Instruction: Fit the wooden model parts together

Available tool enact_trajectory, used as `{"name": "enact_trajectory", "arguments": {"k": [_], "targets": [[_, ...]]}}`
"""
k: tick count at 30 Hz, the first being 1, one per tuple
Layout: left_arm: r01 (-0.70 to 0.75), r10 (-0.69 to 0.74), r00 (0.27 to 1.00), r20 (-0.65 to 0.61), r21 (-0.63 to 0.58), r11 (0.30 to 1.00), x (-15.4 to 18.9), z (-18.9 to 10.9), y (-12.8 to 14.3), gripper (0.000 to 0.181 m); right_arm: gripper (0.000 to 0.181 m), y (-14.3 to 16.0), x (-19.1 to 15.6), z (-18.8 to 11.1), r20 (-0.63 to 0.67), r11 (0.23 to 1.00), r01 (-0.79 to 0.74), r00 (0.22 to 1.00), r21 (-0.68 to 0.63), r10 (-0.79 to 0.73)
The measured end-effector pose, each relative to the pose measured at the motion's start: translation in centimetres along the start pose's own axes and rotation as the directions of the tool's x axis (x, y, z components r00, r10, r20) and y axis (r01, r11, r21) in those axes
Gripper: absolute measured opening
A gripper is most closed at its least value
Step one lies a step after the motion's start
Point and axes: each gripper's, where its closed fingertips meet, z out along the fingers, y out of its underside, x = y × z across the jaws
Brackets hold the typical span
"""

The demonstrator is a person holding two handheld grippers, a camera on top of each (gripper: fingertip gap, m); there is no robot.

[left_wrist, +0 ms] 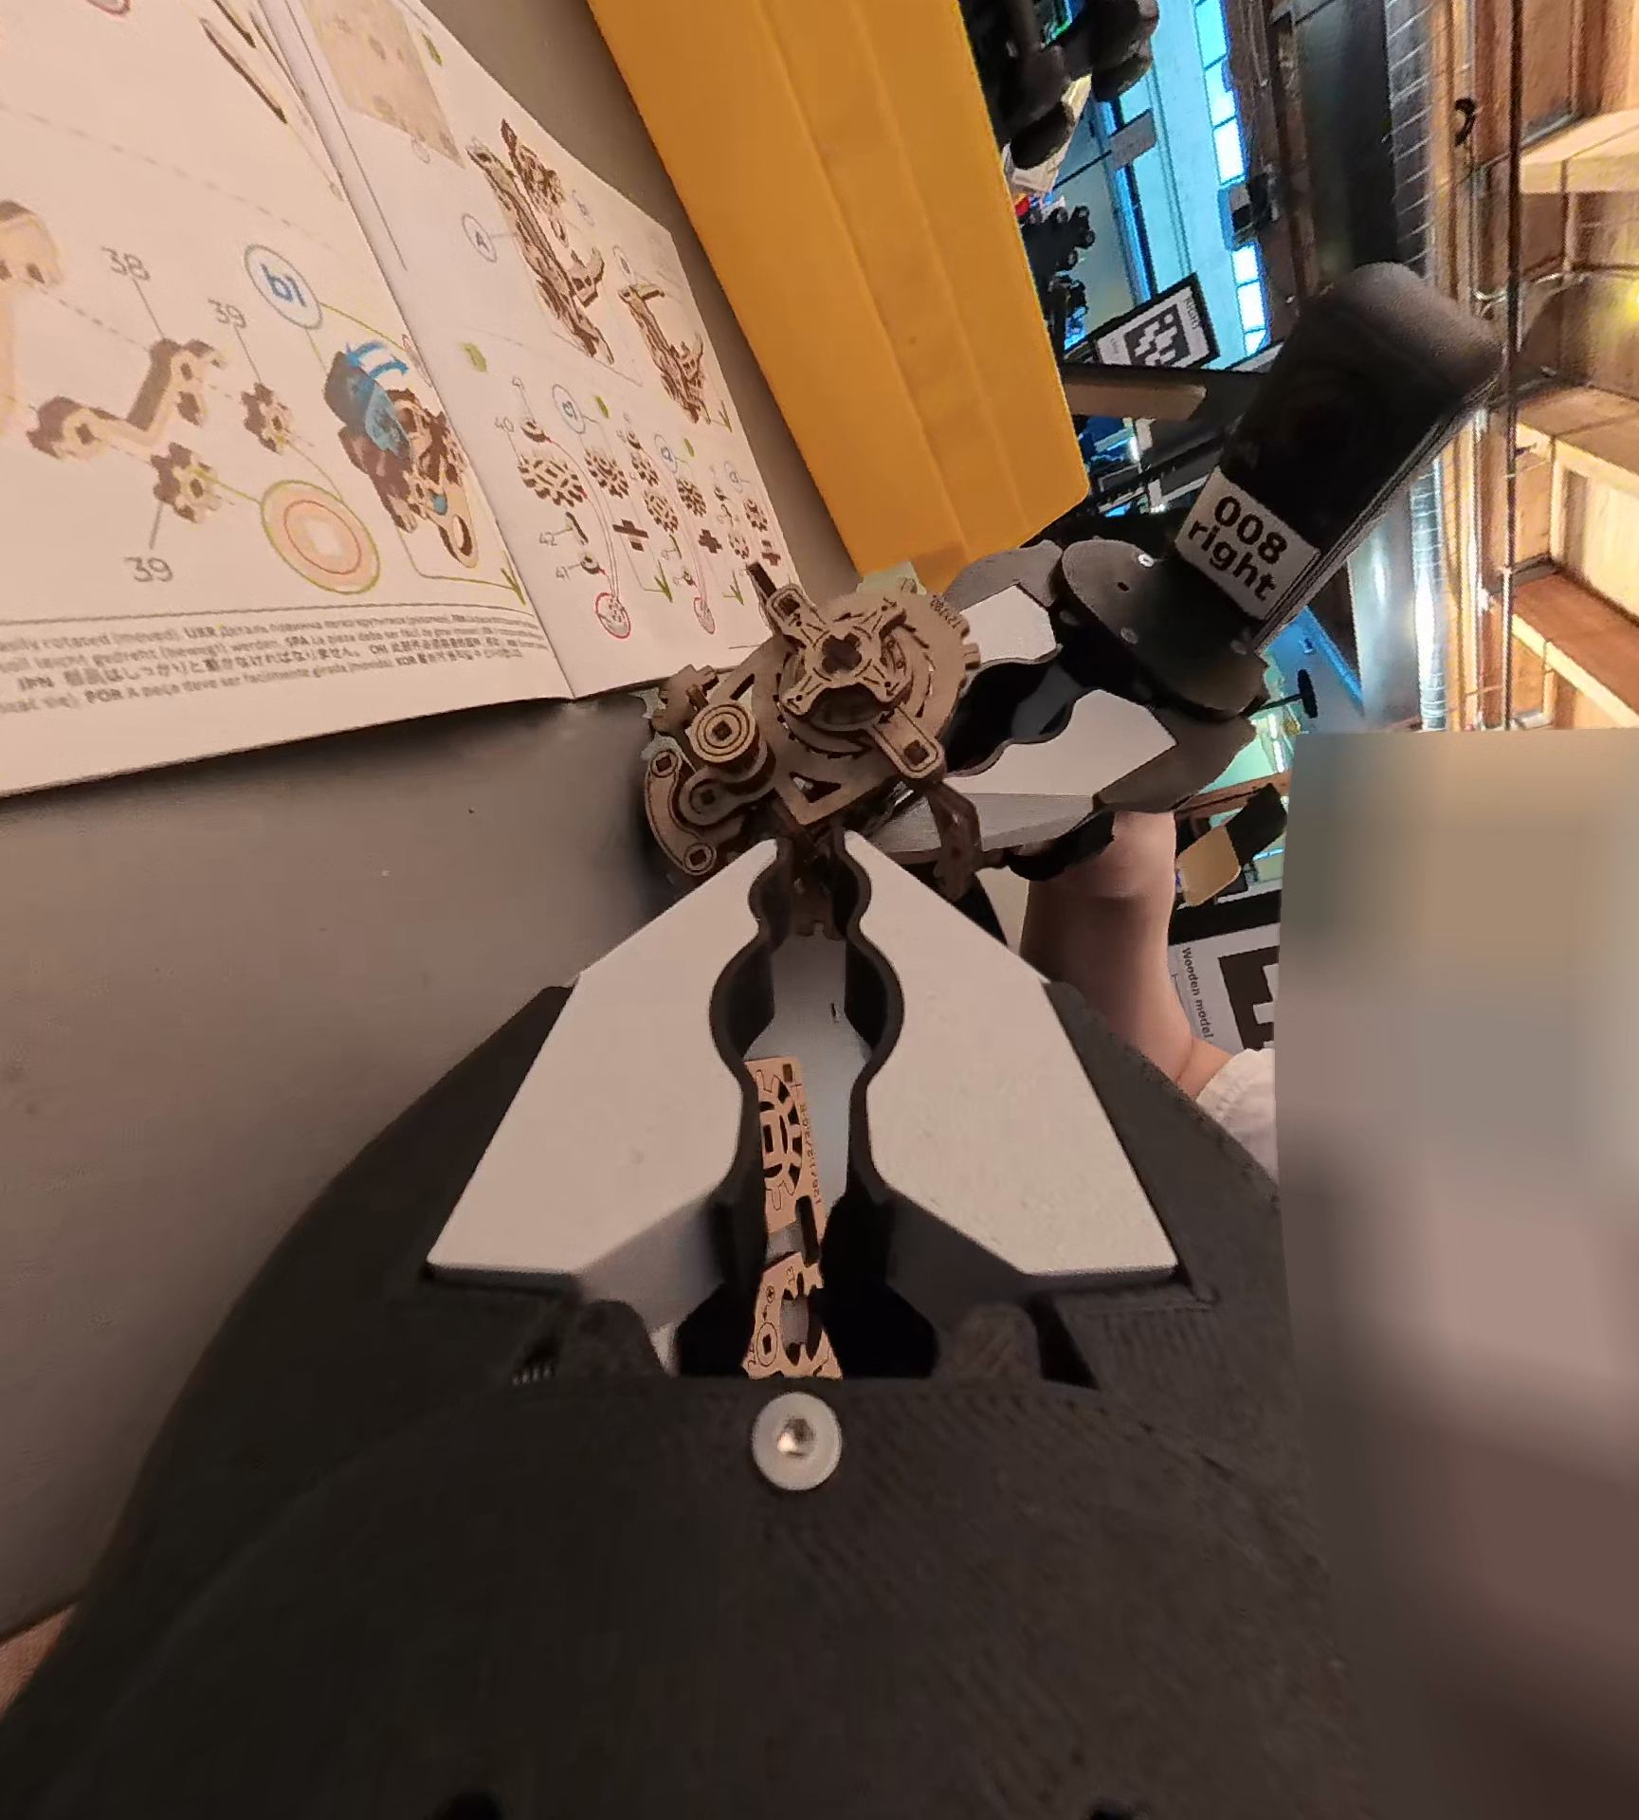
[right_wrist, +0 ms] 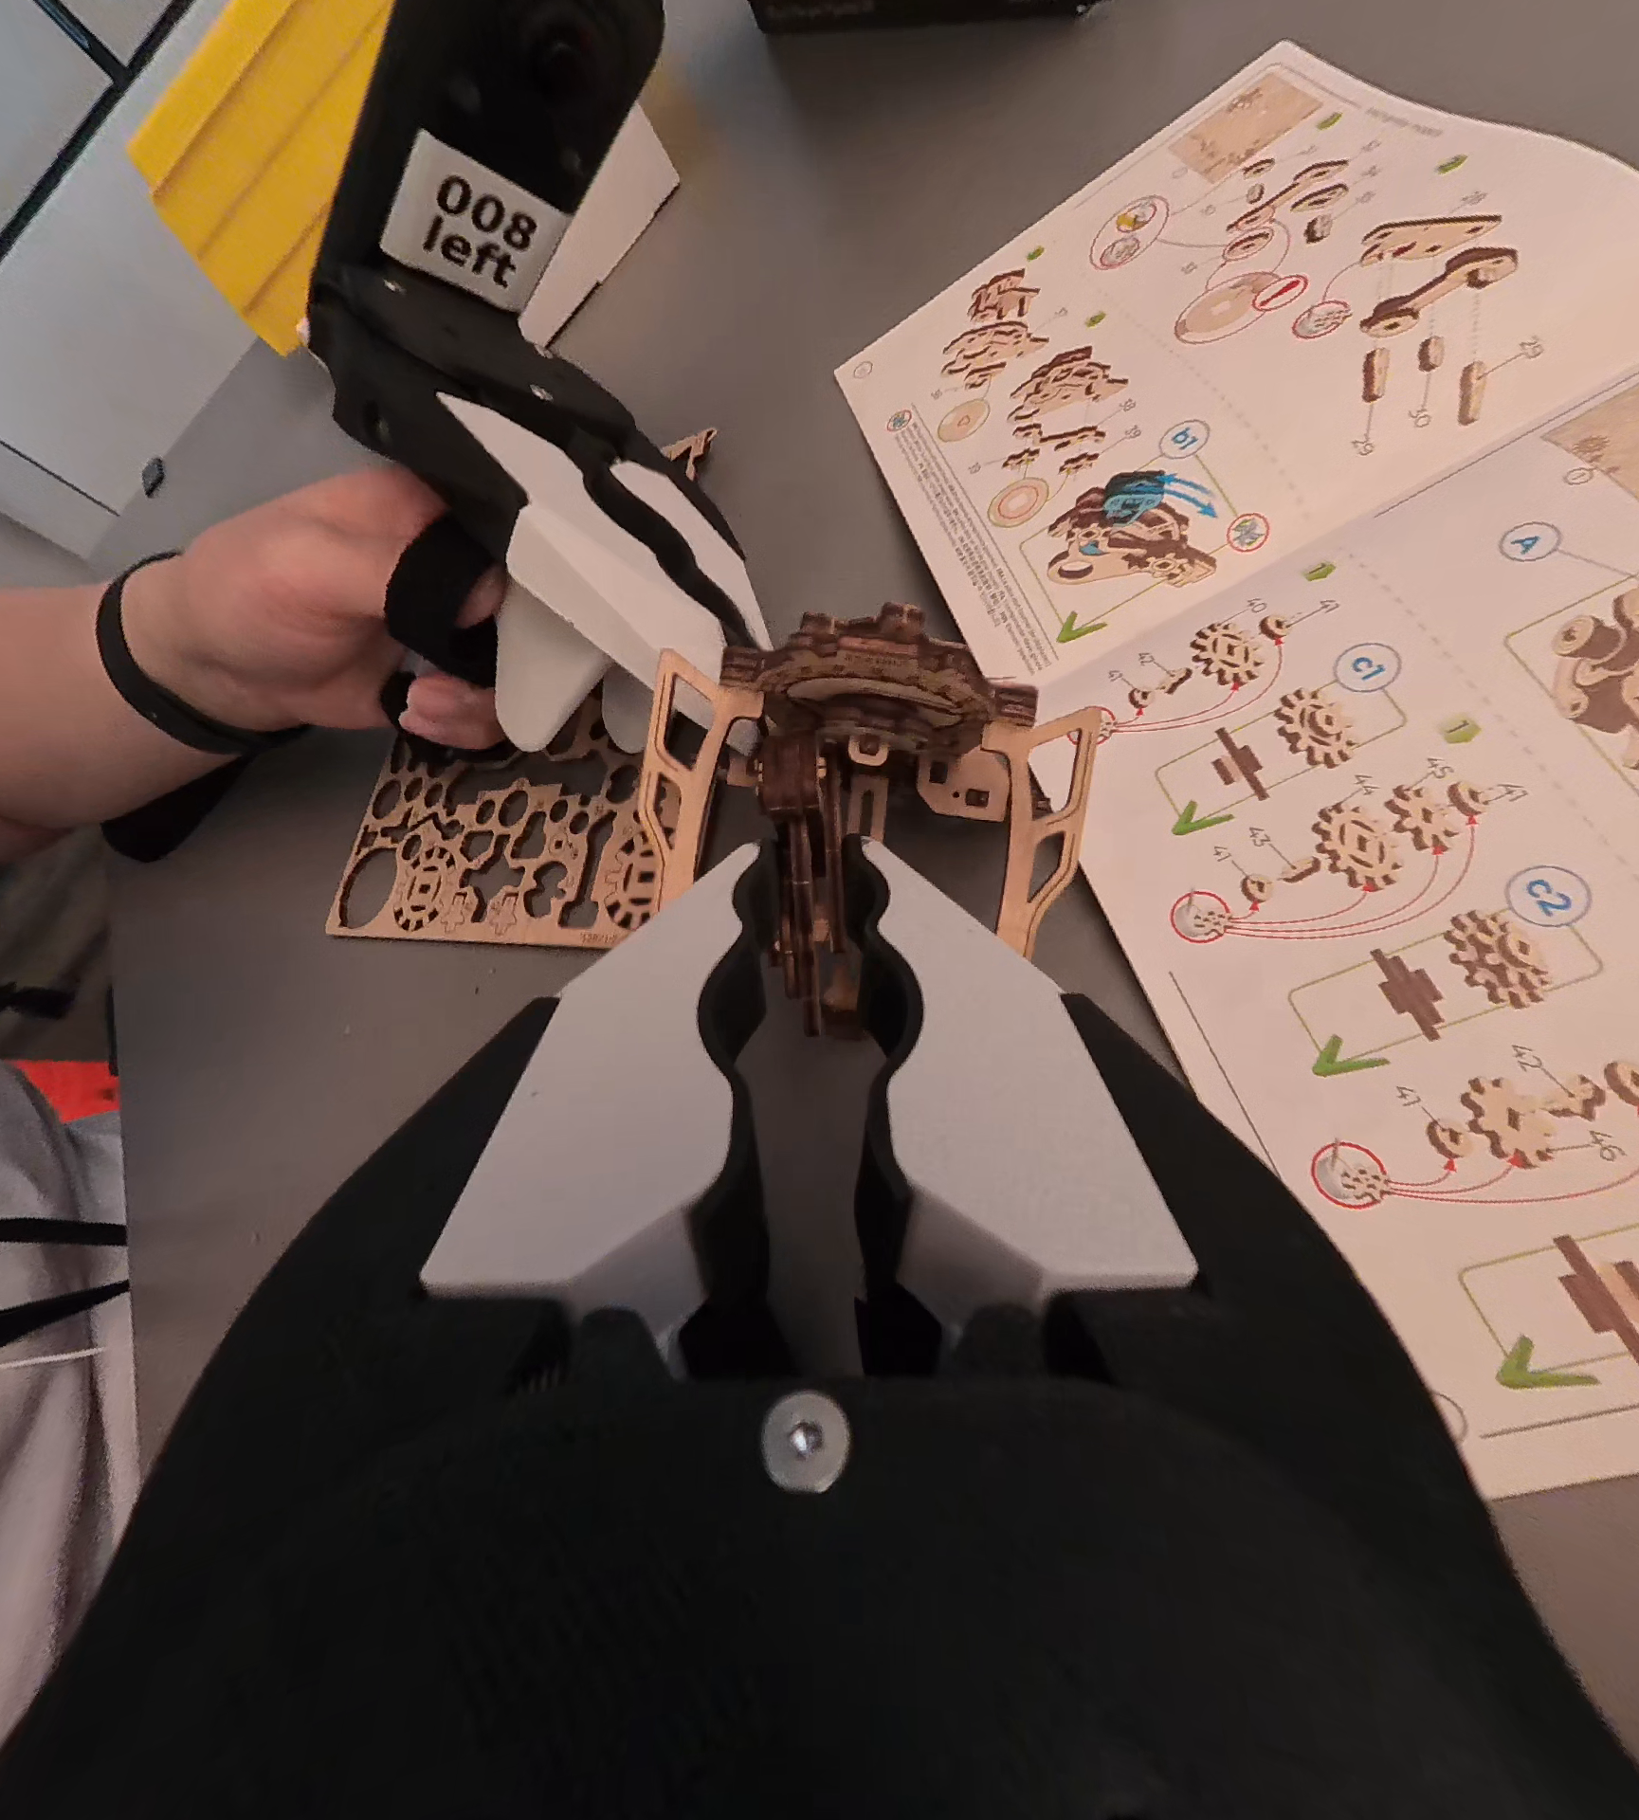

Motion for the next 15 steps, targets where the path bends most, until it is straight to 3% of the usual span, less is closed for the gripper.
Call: {"name": "enact_trajectory", "arguments": {"k": [9, 15], "targets": [[0.018, -0.019, 0.999, 0.032, 0.015, 1.000, -0.49, 0.10, 0.06, 0.004, 0.011, -0.18, -0.27, 0.60, 0.095, 0.985, -0.169, 0.982, 0.030, 0.166], [0.053, -0.053, 0.999, 0.001, 0.027, 0.998, -0.18, -0.11, 0.00, 0.010, 0.011, -0.04, -0.11, 0.79, 0.067, 0.987, -0.162, 0.985, 0.018, 0.161]]}}
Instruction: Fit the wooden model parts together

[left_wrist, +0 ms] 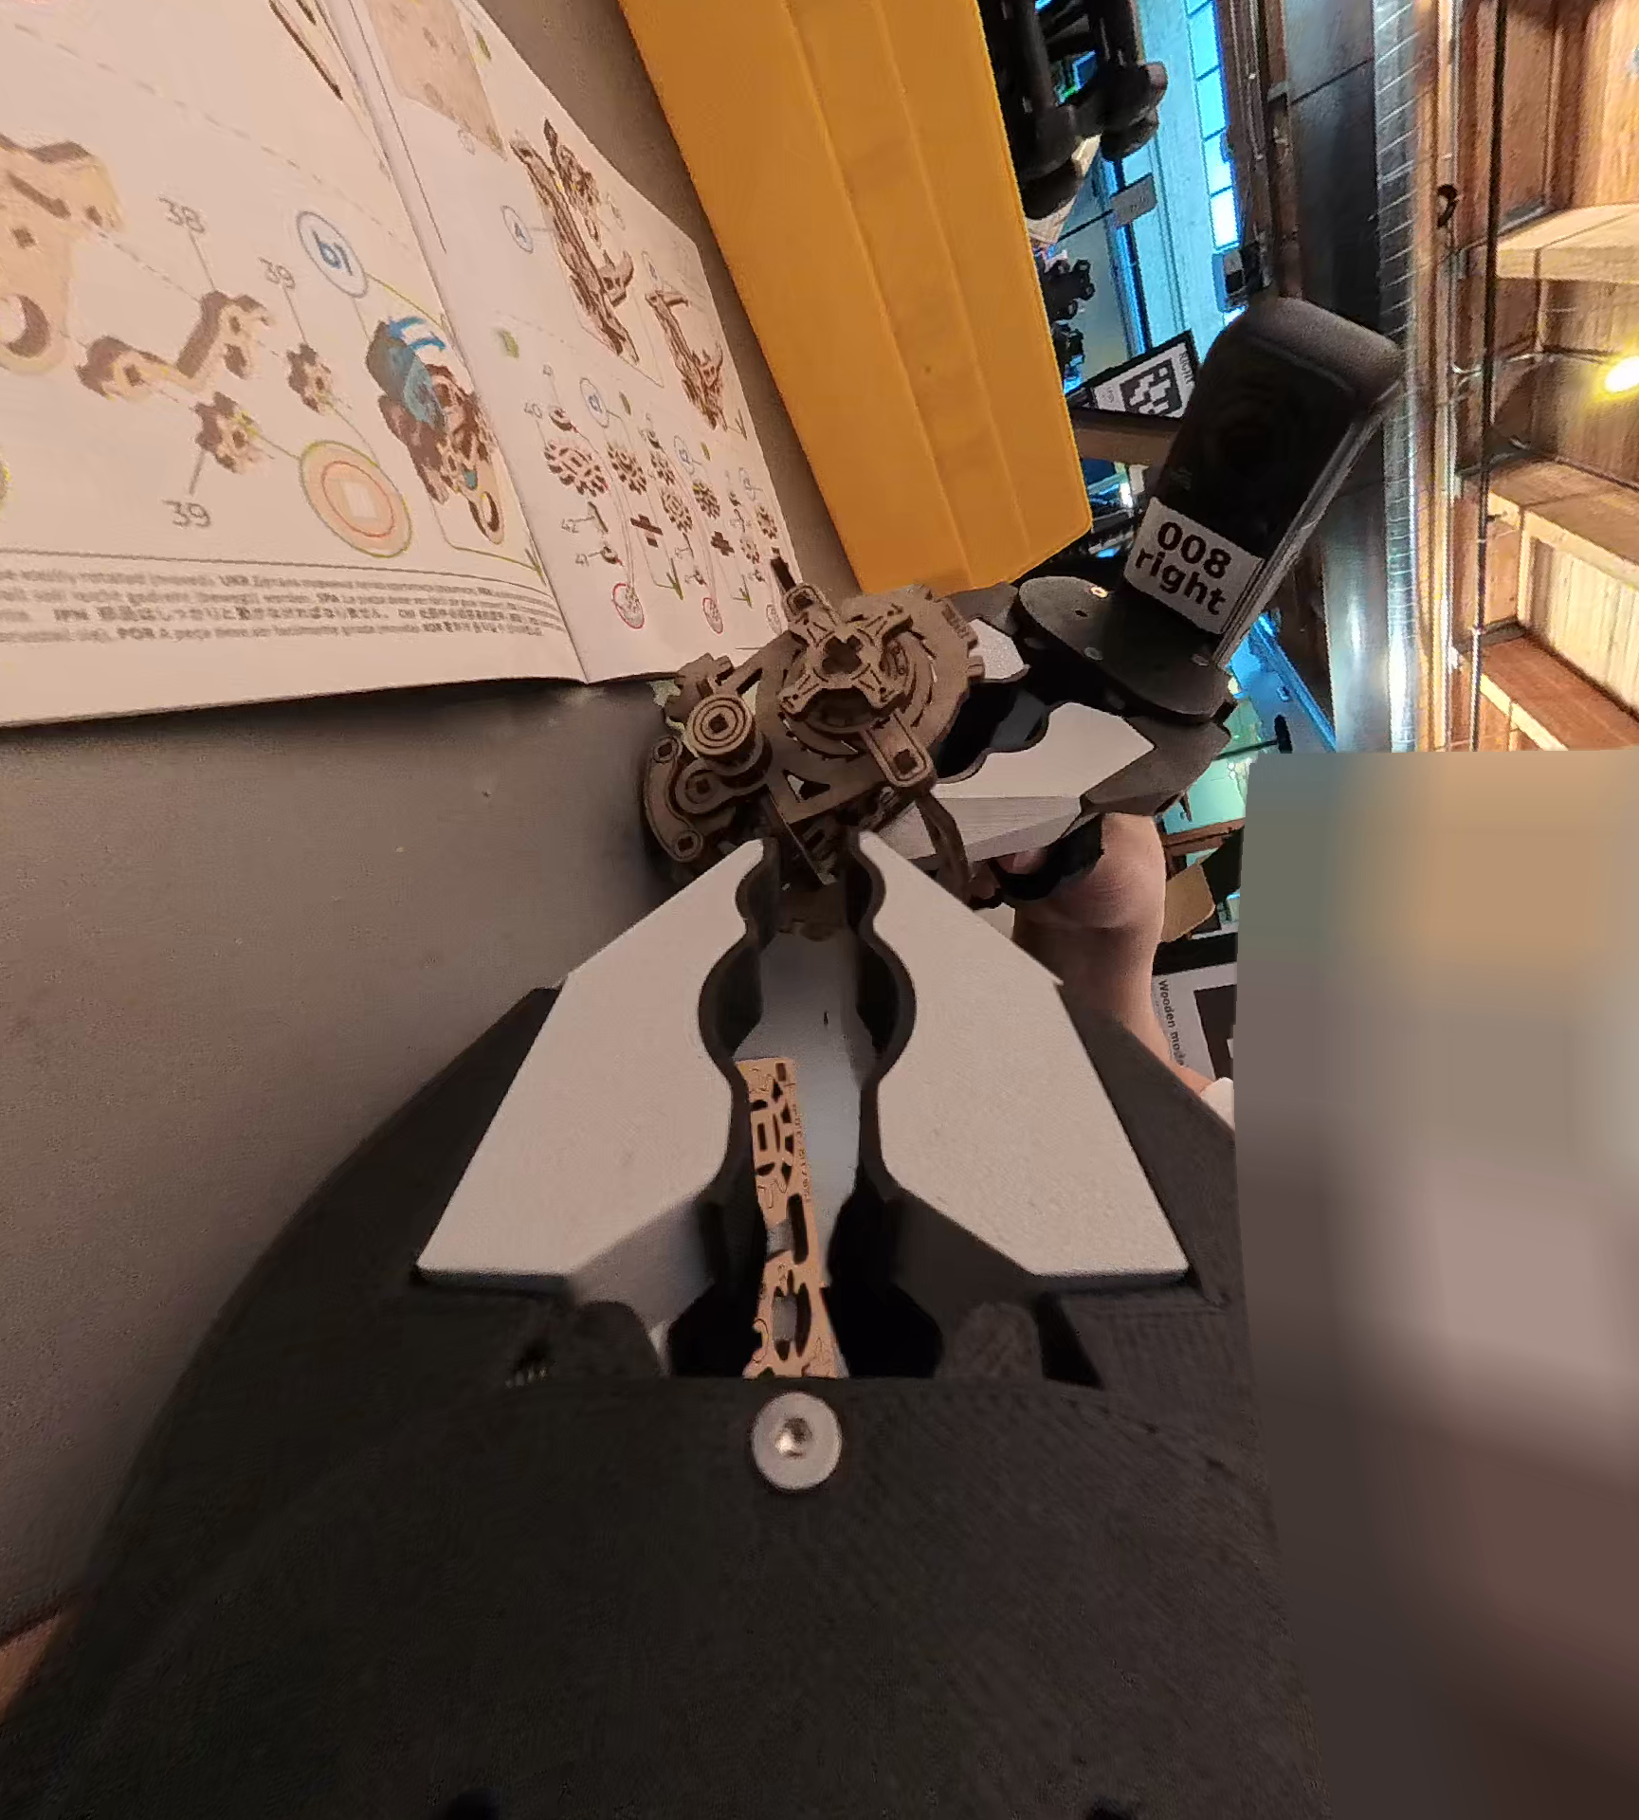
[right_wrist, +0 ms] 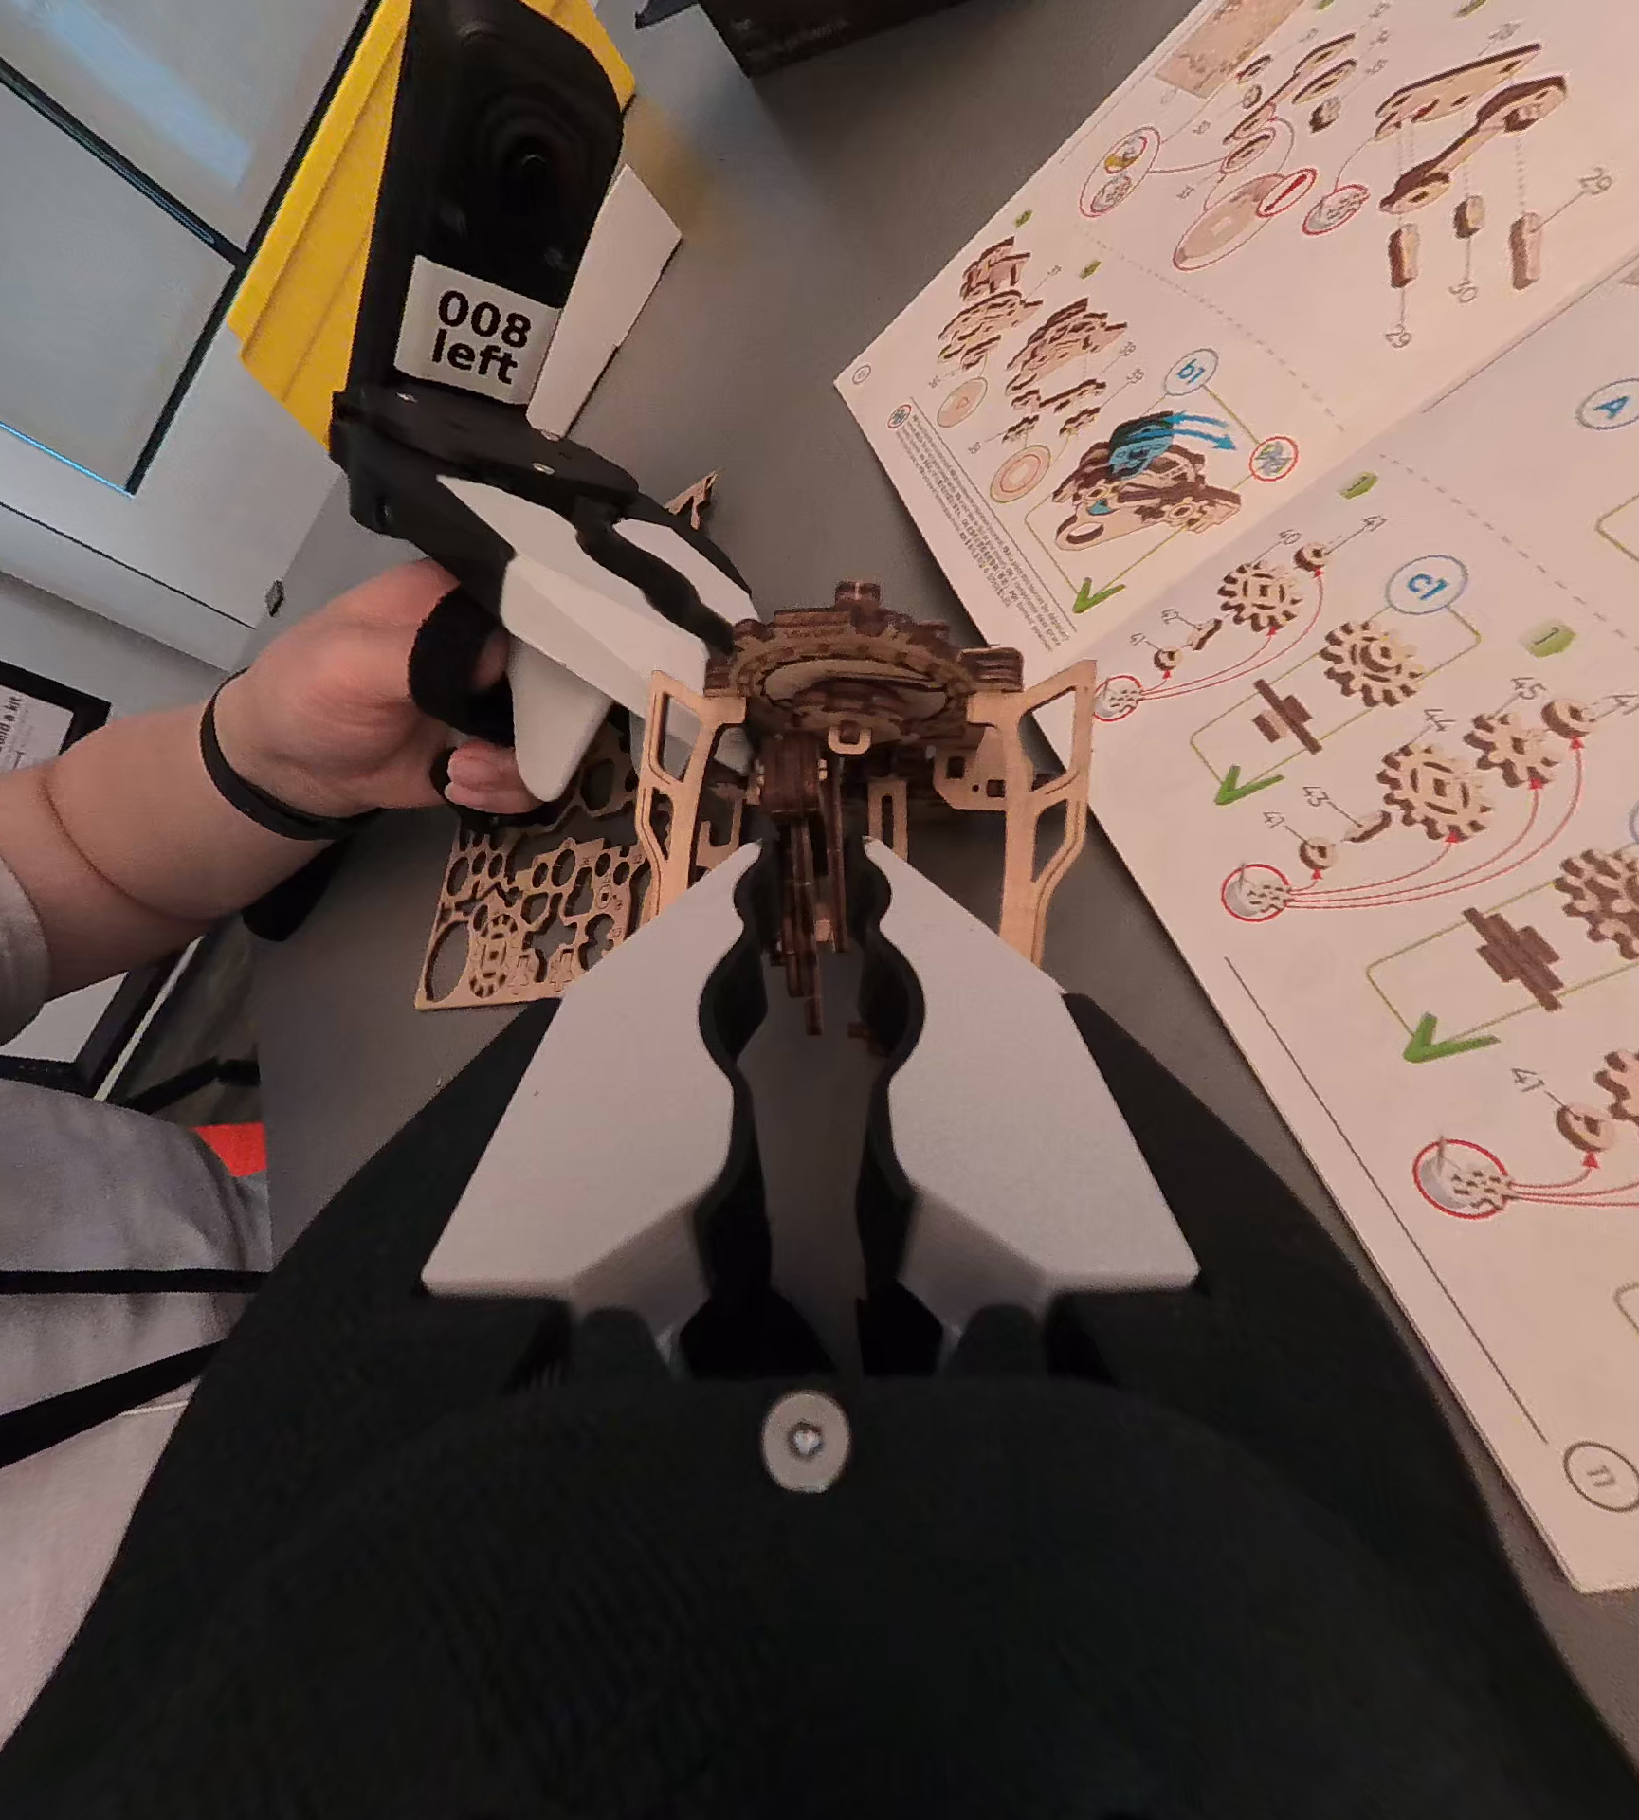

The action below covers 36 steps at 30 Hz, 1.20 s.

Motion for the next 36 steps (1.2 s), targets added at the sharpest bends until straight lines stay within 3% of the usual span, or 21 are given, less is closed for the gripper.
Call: {"name": "enact_trajectory", "arguments": {"k": [14, 21, 27, 36], "targets": [[0.054, -0.054, 0.999, -0.001, 0.065, 0.996, -0.2, -0.1, -0.8, 0.016, 0.011, -0.2, -0.2, 0.2, 0.010, 1.000, -0.016, 1.000, 0.009, 0.016], [0.123, -0.116, 0.990, -0.086, 0.081, 0.989, 0.3, 0.1, -1.1, 0.024, 0.011, -0.3, 0.0, 0.0, 0.014, 0.998, -0.055, 0.998, 0.024, 0.055], [0.128, -0.125, 0.991, -0.044, 0.071, 0.989, -0.4, 0.2, -0.8, 0.006, 0.011, -0.4, 0.1, -0.1, 0.025, 0.995, -0.093, 0.995, 0.035, 0.092], [0.077, -0.075, 0.997, -0.025, 0.074, 0.994, -0.1, 0.4, -0.6, 0.012, 0.011, -0.4, 0.4, 0.4, -0.047, 0.999, -0.053, 0.998, -0.012, 0.052]]}}
